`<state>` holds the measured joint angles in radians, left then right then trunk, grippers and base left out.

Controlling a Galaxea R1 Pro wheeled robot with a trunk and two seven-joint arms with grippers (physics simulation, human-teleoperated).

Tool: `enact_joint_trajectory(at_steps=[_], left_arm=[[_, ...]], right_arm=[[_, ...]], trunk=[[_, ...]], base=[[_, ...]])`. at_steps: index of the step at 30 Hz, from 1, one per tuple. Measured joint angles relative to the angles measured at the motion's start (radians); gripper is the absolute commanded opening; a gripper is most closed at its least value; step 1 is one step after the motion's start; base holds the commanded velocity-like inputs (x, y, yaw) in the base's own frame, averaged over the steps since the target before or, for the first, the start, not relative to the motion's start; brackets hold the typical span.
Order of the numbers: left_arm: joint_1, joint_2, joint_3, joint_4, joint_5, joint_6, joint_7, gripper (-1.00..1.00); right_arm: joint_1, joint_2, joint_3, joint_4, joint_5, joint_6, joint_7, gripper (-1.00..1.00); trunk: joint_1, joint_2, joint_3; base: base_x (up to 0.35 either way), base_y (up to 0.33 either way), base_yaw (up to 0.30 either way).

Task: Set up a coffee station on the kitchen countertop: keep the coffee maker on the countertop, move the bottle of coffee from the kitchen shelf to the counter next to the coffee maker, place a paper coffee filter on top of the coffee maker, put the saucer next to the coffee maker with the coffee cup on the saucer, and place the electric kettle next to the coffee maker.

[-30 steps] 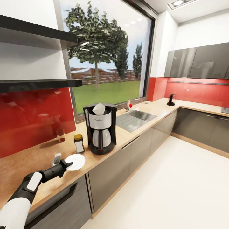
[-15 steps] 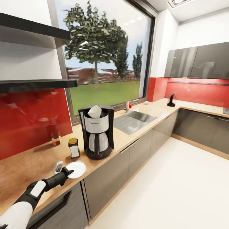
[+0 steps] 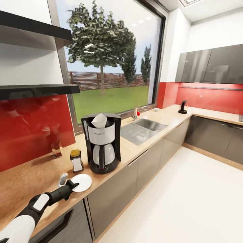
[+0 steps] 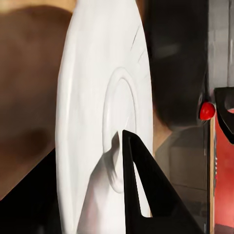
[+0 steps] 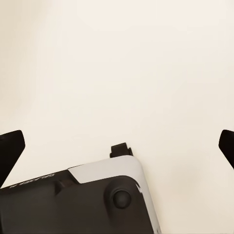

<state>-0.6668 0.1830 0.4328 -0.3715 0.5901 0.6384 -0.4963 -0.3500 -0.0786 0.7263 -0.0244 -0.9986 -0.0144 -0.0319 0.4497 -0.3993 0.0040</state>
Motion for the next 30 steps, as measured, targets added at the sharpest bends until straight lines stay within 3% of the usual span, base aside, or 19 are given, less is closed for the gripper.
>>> enact_joint_trajectory(at_steps=[14, 18, 30], left_arm=[[0.0, -0.001, 0.003, 0.043, 0.008, -0.053, 0.003, -1.0], [-0.001, -0.002, 0.011, 0.058, 0.031, -0.048, 0.008, -1.0], [-0.002, 0.0, 0.003, 0.054, 0.007, -0.041, -0.004, -1.0]], right_arm=[[0.0, 0.001, 0.0, 0.0, 0.0, 0.0, 0.001, 1.0], [0.0, 0.0, 0.0, 0.0, 0.0, 0.0, 0.001, 1.0], [0.001, -0.001, 0.0, 0.0, 0.0, 0.0, 0.003, 1.0]], trunk=[[0.0, 0.0, 0.0], [0.0, 0.0, 0.0], [0.0, -0.001, 0.0]], base=[[0.074, 0.0, 0.0], [0.001, 0.0, 0.0], [0.084, 0.0, 0.0]])
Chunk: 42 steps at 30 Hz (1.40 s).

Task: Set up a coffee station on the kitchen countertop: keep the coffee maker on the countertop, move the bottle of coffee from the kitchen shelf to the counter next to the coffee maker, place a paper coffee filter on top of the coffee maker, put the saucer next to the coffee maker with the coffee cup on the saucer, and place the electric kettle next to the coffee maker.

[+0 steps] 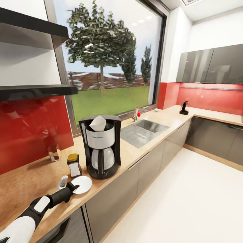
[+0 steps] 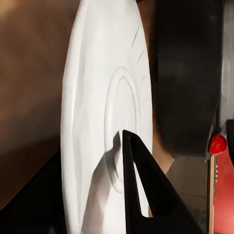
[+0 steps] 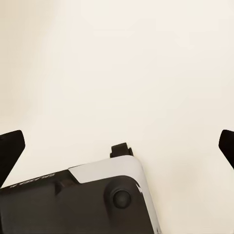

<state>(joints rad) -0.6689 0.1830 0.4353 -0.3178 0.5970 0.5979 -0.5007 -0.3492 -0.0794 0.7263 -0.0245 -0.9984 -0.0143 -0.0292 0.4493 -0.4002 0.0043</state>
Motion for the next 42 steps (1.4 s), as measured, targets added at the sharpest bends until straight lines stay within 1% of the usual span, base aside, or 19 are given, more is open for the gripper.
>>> enact_joint_trajectory(at_steps=[10, 11, 13, 14, 20, 21, 22, 28, 37, 40, 42], left_arm=[[0.0, -0.002, 0.005, 0.002, 0.004, -0.003, 0.002, -1.0], [0.0, -0.001, 0.005, 0.002, 0.004, -0.002, 0.002, 1.0], [-0.002, -0.001, 0.005, -0.004, 0.014, 0.006, 0.055, 1.0], [-0.006, -0.001, 0.007, -0.001, 0.018, 0.009, 0.071, 1.0], [-0.01, -0.001, 0.006, 0.002, 0.013, 0.011, 0.077, 1.0], [-0.011, -0.001, 0.007, 0.003, 0.013, 0.011, 0.077, 1.0], [-0.013, -0.001, 0.003, 0.003, 0.002, 0.004, 0.075, 1.0], [0.0, -0.001, 0.002, -0.02, 0.0, 0.004, 0.075, 1.0], [0.001, -0.001, 0.001, -0.013, -0.006, 0.001, 0.07, 1.0], [0.001, -0.006, 0.001, 0.004, -0.014, 0.002, 0.042, 1.0], [0.002, -0.011, -0.008, 0.011, -0.03, 0.001, 0.01, 1.0]], right_arm=[[0.001, 0.0, 0.0, 0.0, 0.0, 0.0, 0.0, 1.0], [0.0, 0.0, 0.0, 0.0, 0.0, 0.0, 0.0, 1.0], [0.0, 0.0, 0.0, 0.0, 0.0, 0.0, 0.0, 1.0], [0.0, 0.0, 0.0, 0.0, 0.0, 0.0, 0.0, 1.0], [0.001, 0.0, 0.0, 0.0, 0.0, 0.0, 0.0, 1.0], [0.0, 0.0, 0.0, 0.0, 0.0, 0.0, 0.0, 1.0], [0.0, 0.0, 0.0, 0.0, 0.0, 0.0, 0.0, 1.0], [0.0, 0.0, 0.0, 0.0, 0.0, 0.0, -0.001, 1.0], [0.0, 0.0, 0.0, 0.0, 0.0, 0.0, 0.0, 1.0], [0.0, 0.0, 0.0, 0.0, 0.0, 0.0, -0.001, 1.0], [0.001, 0.0, 0.0, 0.0, 0.0, 0.0, -0.002, 1.0]], trunk=[[0.0, 0.0, 0.0], [0.0, 0.0, 0.0], [0.0, 0.0, 0.0], [0.0, 0.0, 0.0], [0.0, 0.0, 0.0], [0.0, 0.0, 0.0], [0.0, 0.001, 0.0], [0.001, 0.001, 0.0], [0.001, 0.001, 0.0], [0.0, 0.0, 0.0], [0.001, 0.001, 0.0]], base=[[0.002, 0.0, 0.0], [0.0, 0.0, 0.0], [0.0, 0.0, 0.0], [0.0, 0.0, 0.0], [-0.001, 0.001, 0.0], [-0.141, 0.077, 0.0], [-0.193, 0.106, 0.0], [-0.28, 0.123, 0.0], [-0.328, 0.015, 0.0], [-0.155, 0.001, 0.0], [-0.061, 0.0, 0.0]])
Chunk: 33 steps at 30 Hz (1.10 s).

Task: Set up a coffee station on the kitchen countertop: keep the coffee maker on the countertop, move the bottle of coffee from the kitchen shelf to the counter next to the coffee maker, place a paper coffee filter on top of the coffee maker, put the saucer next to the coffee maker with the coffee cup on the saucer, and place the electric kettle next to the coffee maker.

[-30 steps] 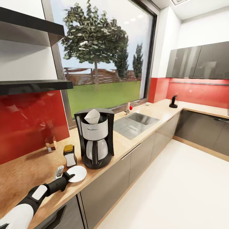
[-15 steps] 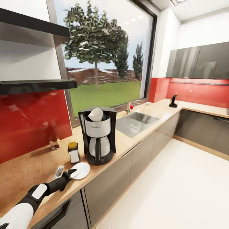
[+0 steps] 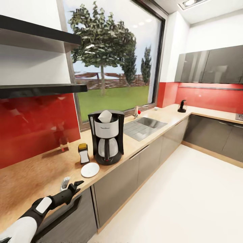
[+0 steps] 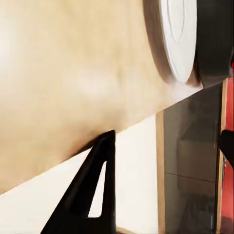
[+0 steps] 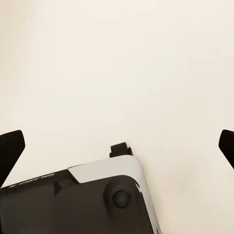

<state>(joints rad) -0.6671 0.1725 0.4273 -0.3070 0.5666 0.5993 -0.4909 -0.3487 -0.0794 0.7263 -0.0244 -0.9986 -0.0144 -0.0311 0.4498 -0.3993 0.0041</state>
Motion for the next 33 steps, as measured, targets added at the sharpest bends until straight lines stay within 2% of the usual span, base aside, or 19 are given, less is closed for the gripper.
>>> enact_joint_trajectory(at_steps=[1, 2, 3, 4, 5, 6, 9, 11, 13, 14, 15, 16, 19, 20, 22, 27, 29, 30, 33], left_arm=[[0.0, -0.002, -0.013, -0.001, -0.006, 0.0, -0.033, 1.0], [0.0, -0.004, -0.072, -0.004, -0.026, 0.001, -0.116, 1.0], [0.0, -0.003, -0.162, -0.007, -0.045, 0.002, -0.215, 1.0], [0.0, -0.003, -0.188, -0.008, -0.049, 0.002, -0.244, 1.0], [0.0, -0.003, -0.231, -0.008, -0.054, 0.001, -0.298, 1.0], [0.0, -0.003, -0.295, -0.008, -0.062, -0.002, -0.375, 1.0], [0.0, -0.005, -0.38, -0.004, -0.069, -0.008, -0.442, 1.0], [0.016, -0.022, -0.474, 0.0, -0.088, -0.011, -0.477, 1.0], [0.052, -0.044, -0.544, -0.005, -0.095, -0.015, -0.488, 1.0], [0.061, -0.048, -0.559, -0.006, -0.095, -0.016, -0.489, 1.0], [0.099, -0.062, -0.654, -0.005, -0.105, -0.067, -0.485, 1.0], [0.104, -0.064, -0.664, -0.003, -0.107, -0.09, -0.483, 1.0], [0.121, -0.066, -0.689, 0.012, -0.116, -0.243, -0.45, 1.0], [0.139, -0.067, -0.696, 0.021, -0.118, -0.335, -0.422, 1.0], [0.163, -0.072, -0.699, 0.027, -0.12, -0.428, -0.397, 1.0], [0.208, -0.089, -0.702, 0.031, -0.135, -0.52, -0.381, 1.0], [0.225, -0.092, -0.701, 0.036, -0.143, -0.582, -0.369, 1.0], [0.255, -0.095, -0.7, 0.06, -0.145, -0.717, -0.314, 1.0], [0.274, -0.109, -0.699, 0.083, -0.147, -0.803, -0.241, 1.0]], right_arm=[[0.0, 0.0, 0.0, 0.0, 0.0, 0.0, 0.0, 1.0], [0.0, 0.0, 0.0, 0.0, 0.0, 0.0, -0.001, 1.0], [0.0, 0.0, 0.0, 0.0, 0.0, 0.0, -0.001, 1.0], [0.0, 0.0, 0.0, 0.0, 0.0, 0.0, -0.001, 1.0], [0.0, 0.0, 0.0, 0.0, 0.0, 0.0, -0.001, 1.0], [0.0, 0.0, 0.0, 0.0, 0.0, 0.0, -0.001, 1.0], [0.0, 0.0, 0.0, 0.0, 0.0, 0.0, -0.001, 1.0], [0.0, 0.0, 0.0, 0.0, 0.0, 0.0, -0.001, 1.0], [0.0, -0.001, 0.0, 0.0, 0.0, 0.0, -0.001, 1.0], [0.0, -0.001, 0.0, 0.0, 0.0, 0.0, -0.001, 1.0], [0.0, -0.002, -0.001, 0.0, -0.001, 0.0, -0.001, 1.0], [0.0, -0.002, -0.001, 0.0, 0.0, 0.0, -0.001, 1.0], [0.0, -0.002, -0.001, 0.0, 0.0, 0.0, -0.001, 1.0], [0.0, -0.002, -0.001, 0.0, 0.0, 0.0, -0.001, 1.0], [0.0, -0.002, 0.0, -0.001, 0.0, 0.0, -0.001, 1.0], [0.0, 0.0, 0.0, -0.002, -0.001, 0.0, -0.001, 1.0], [0.0, 0.0, 0.0, -0.002, -0.003, 0.0, -0.001, 1.0], [0.0, 0.001, -0.001, -0.003, -0.006, 0.0, -0.001, 1.0], [0.0, 0.001, -0.001, -0.004, -0.008, 0.0, -0.001, 1.0]], trunk=[[0.0, 0.0, 0.0], [0.0, 0.0, 0.0], [0.0, 0.0, 0.0], [0.0, 0.0, 0.0], [0.0, 0.0, 0.0], [0.0, 0.0, 0.0], [0.0, 0.0, 0.0], [0.0, 0.0, 0.0], [0.0, 0.0, 0.0], [0.0, 0.0, 0.0], [0.0, 0.0, 0.0], [0.0, 0.0, 0.0], [0.0, 0.0, 0.0], [0.0, 0.0, 0.0], [0.0, 0.0, 0.0], [0.0, 0.0, 0.0], [0.0, 0.0, 0.0], [0.0, 0.0, 0.0], [0.0, 0.0, 0.0]], base=[[-0.019, 0.0, 0.0], [-0.008, 0.0, 0.0], [-0.006, 0.0, 0.0], [-0.004, 0.0, 0.0], [-0.002, 0.0, 0.0], [-0.002, 0.0, 0.0], [0.0, 0.0, 0.0], [0.0, 0.0, 0.0], [0.0, 0.0, -0.049], [0.0, 0.0, -0.223], [0.0, 0.0, -0.231], [0.0, 0.0, -0.243], [0.0, 0.0, -0.255], [0.0, 0.0, -0.261], [0.0, 0.0, -0.263], [0.0, 0.0, -0.265], [0.0, 0.0, -0.265], [0.0, 0.0, -0.265], [0.0, 0.0, -0.265]])
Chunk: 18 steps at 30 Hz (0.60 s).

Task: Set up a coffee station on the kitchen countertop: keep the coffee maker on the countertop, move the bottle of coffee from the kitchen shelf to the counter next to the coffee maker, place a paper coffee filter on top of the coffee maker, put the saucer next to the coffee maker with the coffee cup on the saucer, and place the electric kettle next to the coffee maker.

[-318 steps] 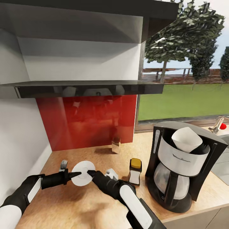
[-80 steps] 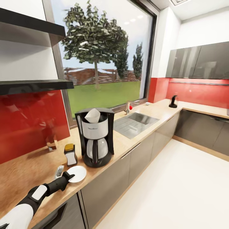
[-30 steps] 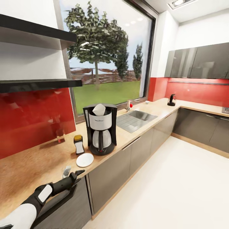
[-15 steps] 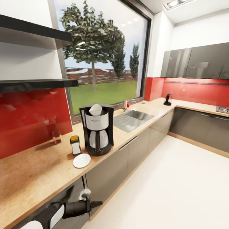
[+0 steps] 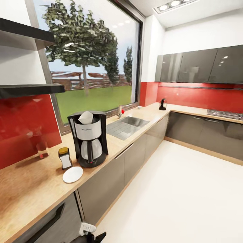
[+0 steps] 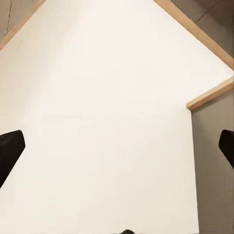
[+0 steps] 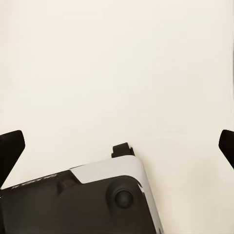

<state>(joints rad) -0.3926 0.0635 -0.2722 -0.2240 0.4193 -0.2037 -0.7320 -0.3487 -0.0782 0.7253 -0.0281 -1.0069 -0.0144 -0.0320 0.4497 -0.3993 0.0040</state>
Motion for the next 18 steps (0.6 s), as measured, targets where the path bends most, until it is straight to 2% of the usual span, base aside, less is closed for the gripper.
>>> enact_joint_trajectory(at_steps=[3, 8, 11, 18], left_arm=[[0.024, -0.018, -0.002, 0.021, -0.029, -0.04, 0.101, 1.0], [0.042, -0.024, 0.001, 0.027, -0.133, -0.056, 0.223, 1.0], [0.043, -0.024, 0.002, 0.028, -0.144, -0.058, 0.274, 1.0], [0.061, -0.024, 0.003, 0.05, -0.139, -0.058, 0.294, 1.0]], right_arm=[[0.0, 0.0, 0.0, -0.001, -0.002, 0.0, 0.0, 1.0], [0.0, -0.007, -0.006, -0.001, -0.006, 0.0, -0.001, 1.0], [0.0, -0.01, -0.005, -0.001, -0.005, 0.001, -0.001, 1.0], [0.0, -0.011, -0.004, -0.003, -0.003, 0.005, 0.005, 1.0]], trunk=[[0.0, 0.0, 0.0], [0.0, 0.0, 0.0], [0.0, 0.0, 0.0], [0.0, 0.0, 0.0]], base=[[0.0, 0.0, -0.265], [0.0, 0.0, -0.265], [0.0, 0.0, -0.266], [0.0, 0.0, -0.267]])
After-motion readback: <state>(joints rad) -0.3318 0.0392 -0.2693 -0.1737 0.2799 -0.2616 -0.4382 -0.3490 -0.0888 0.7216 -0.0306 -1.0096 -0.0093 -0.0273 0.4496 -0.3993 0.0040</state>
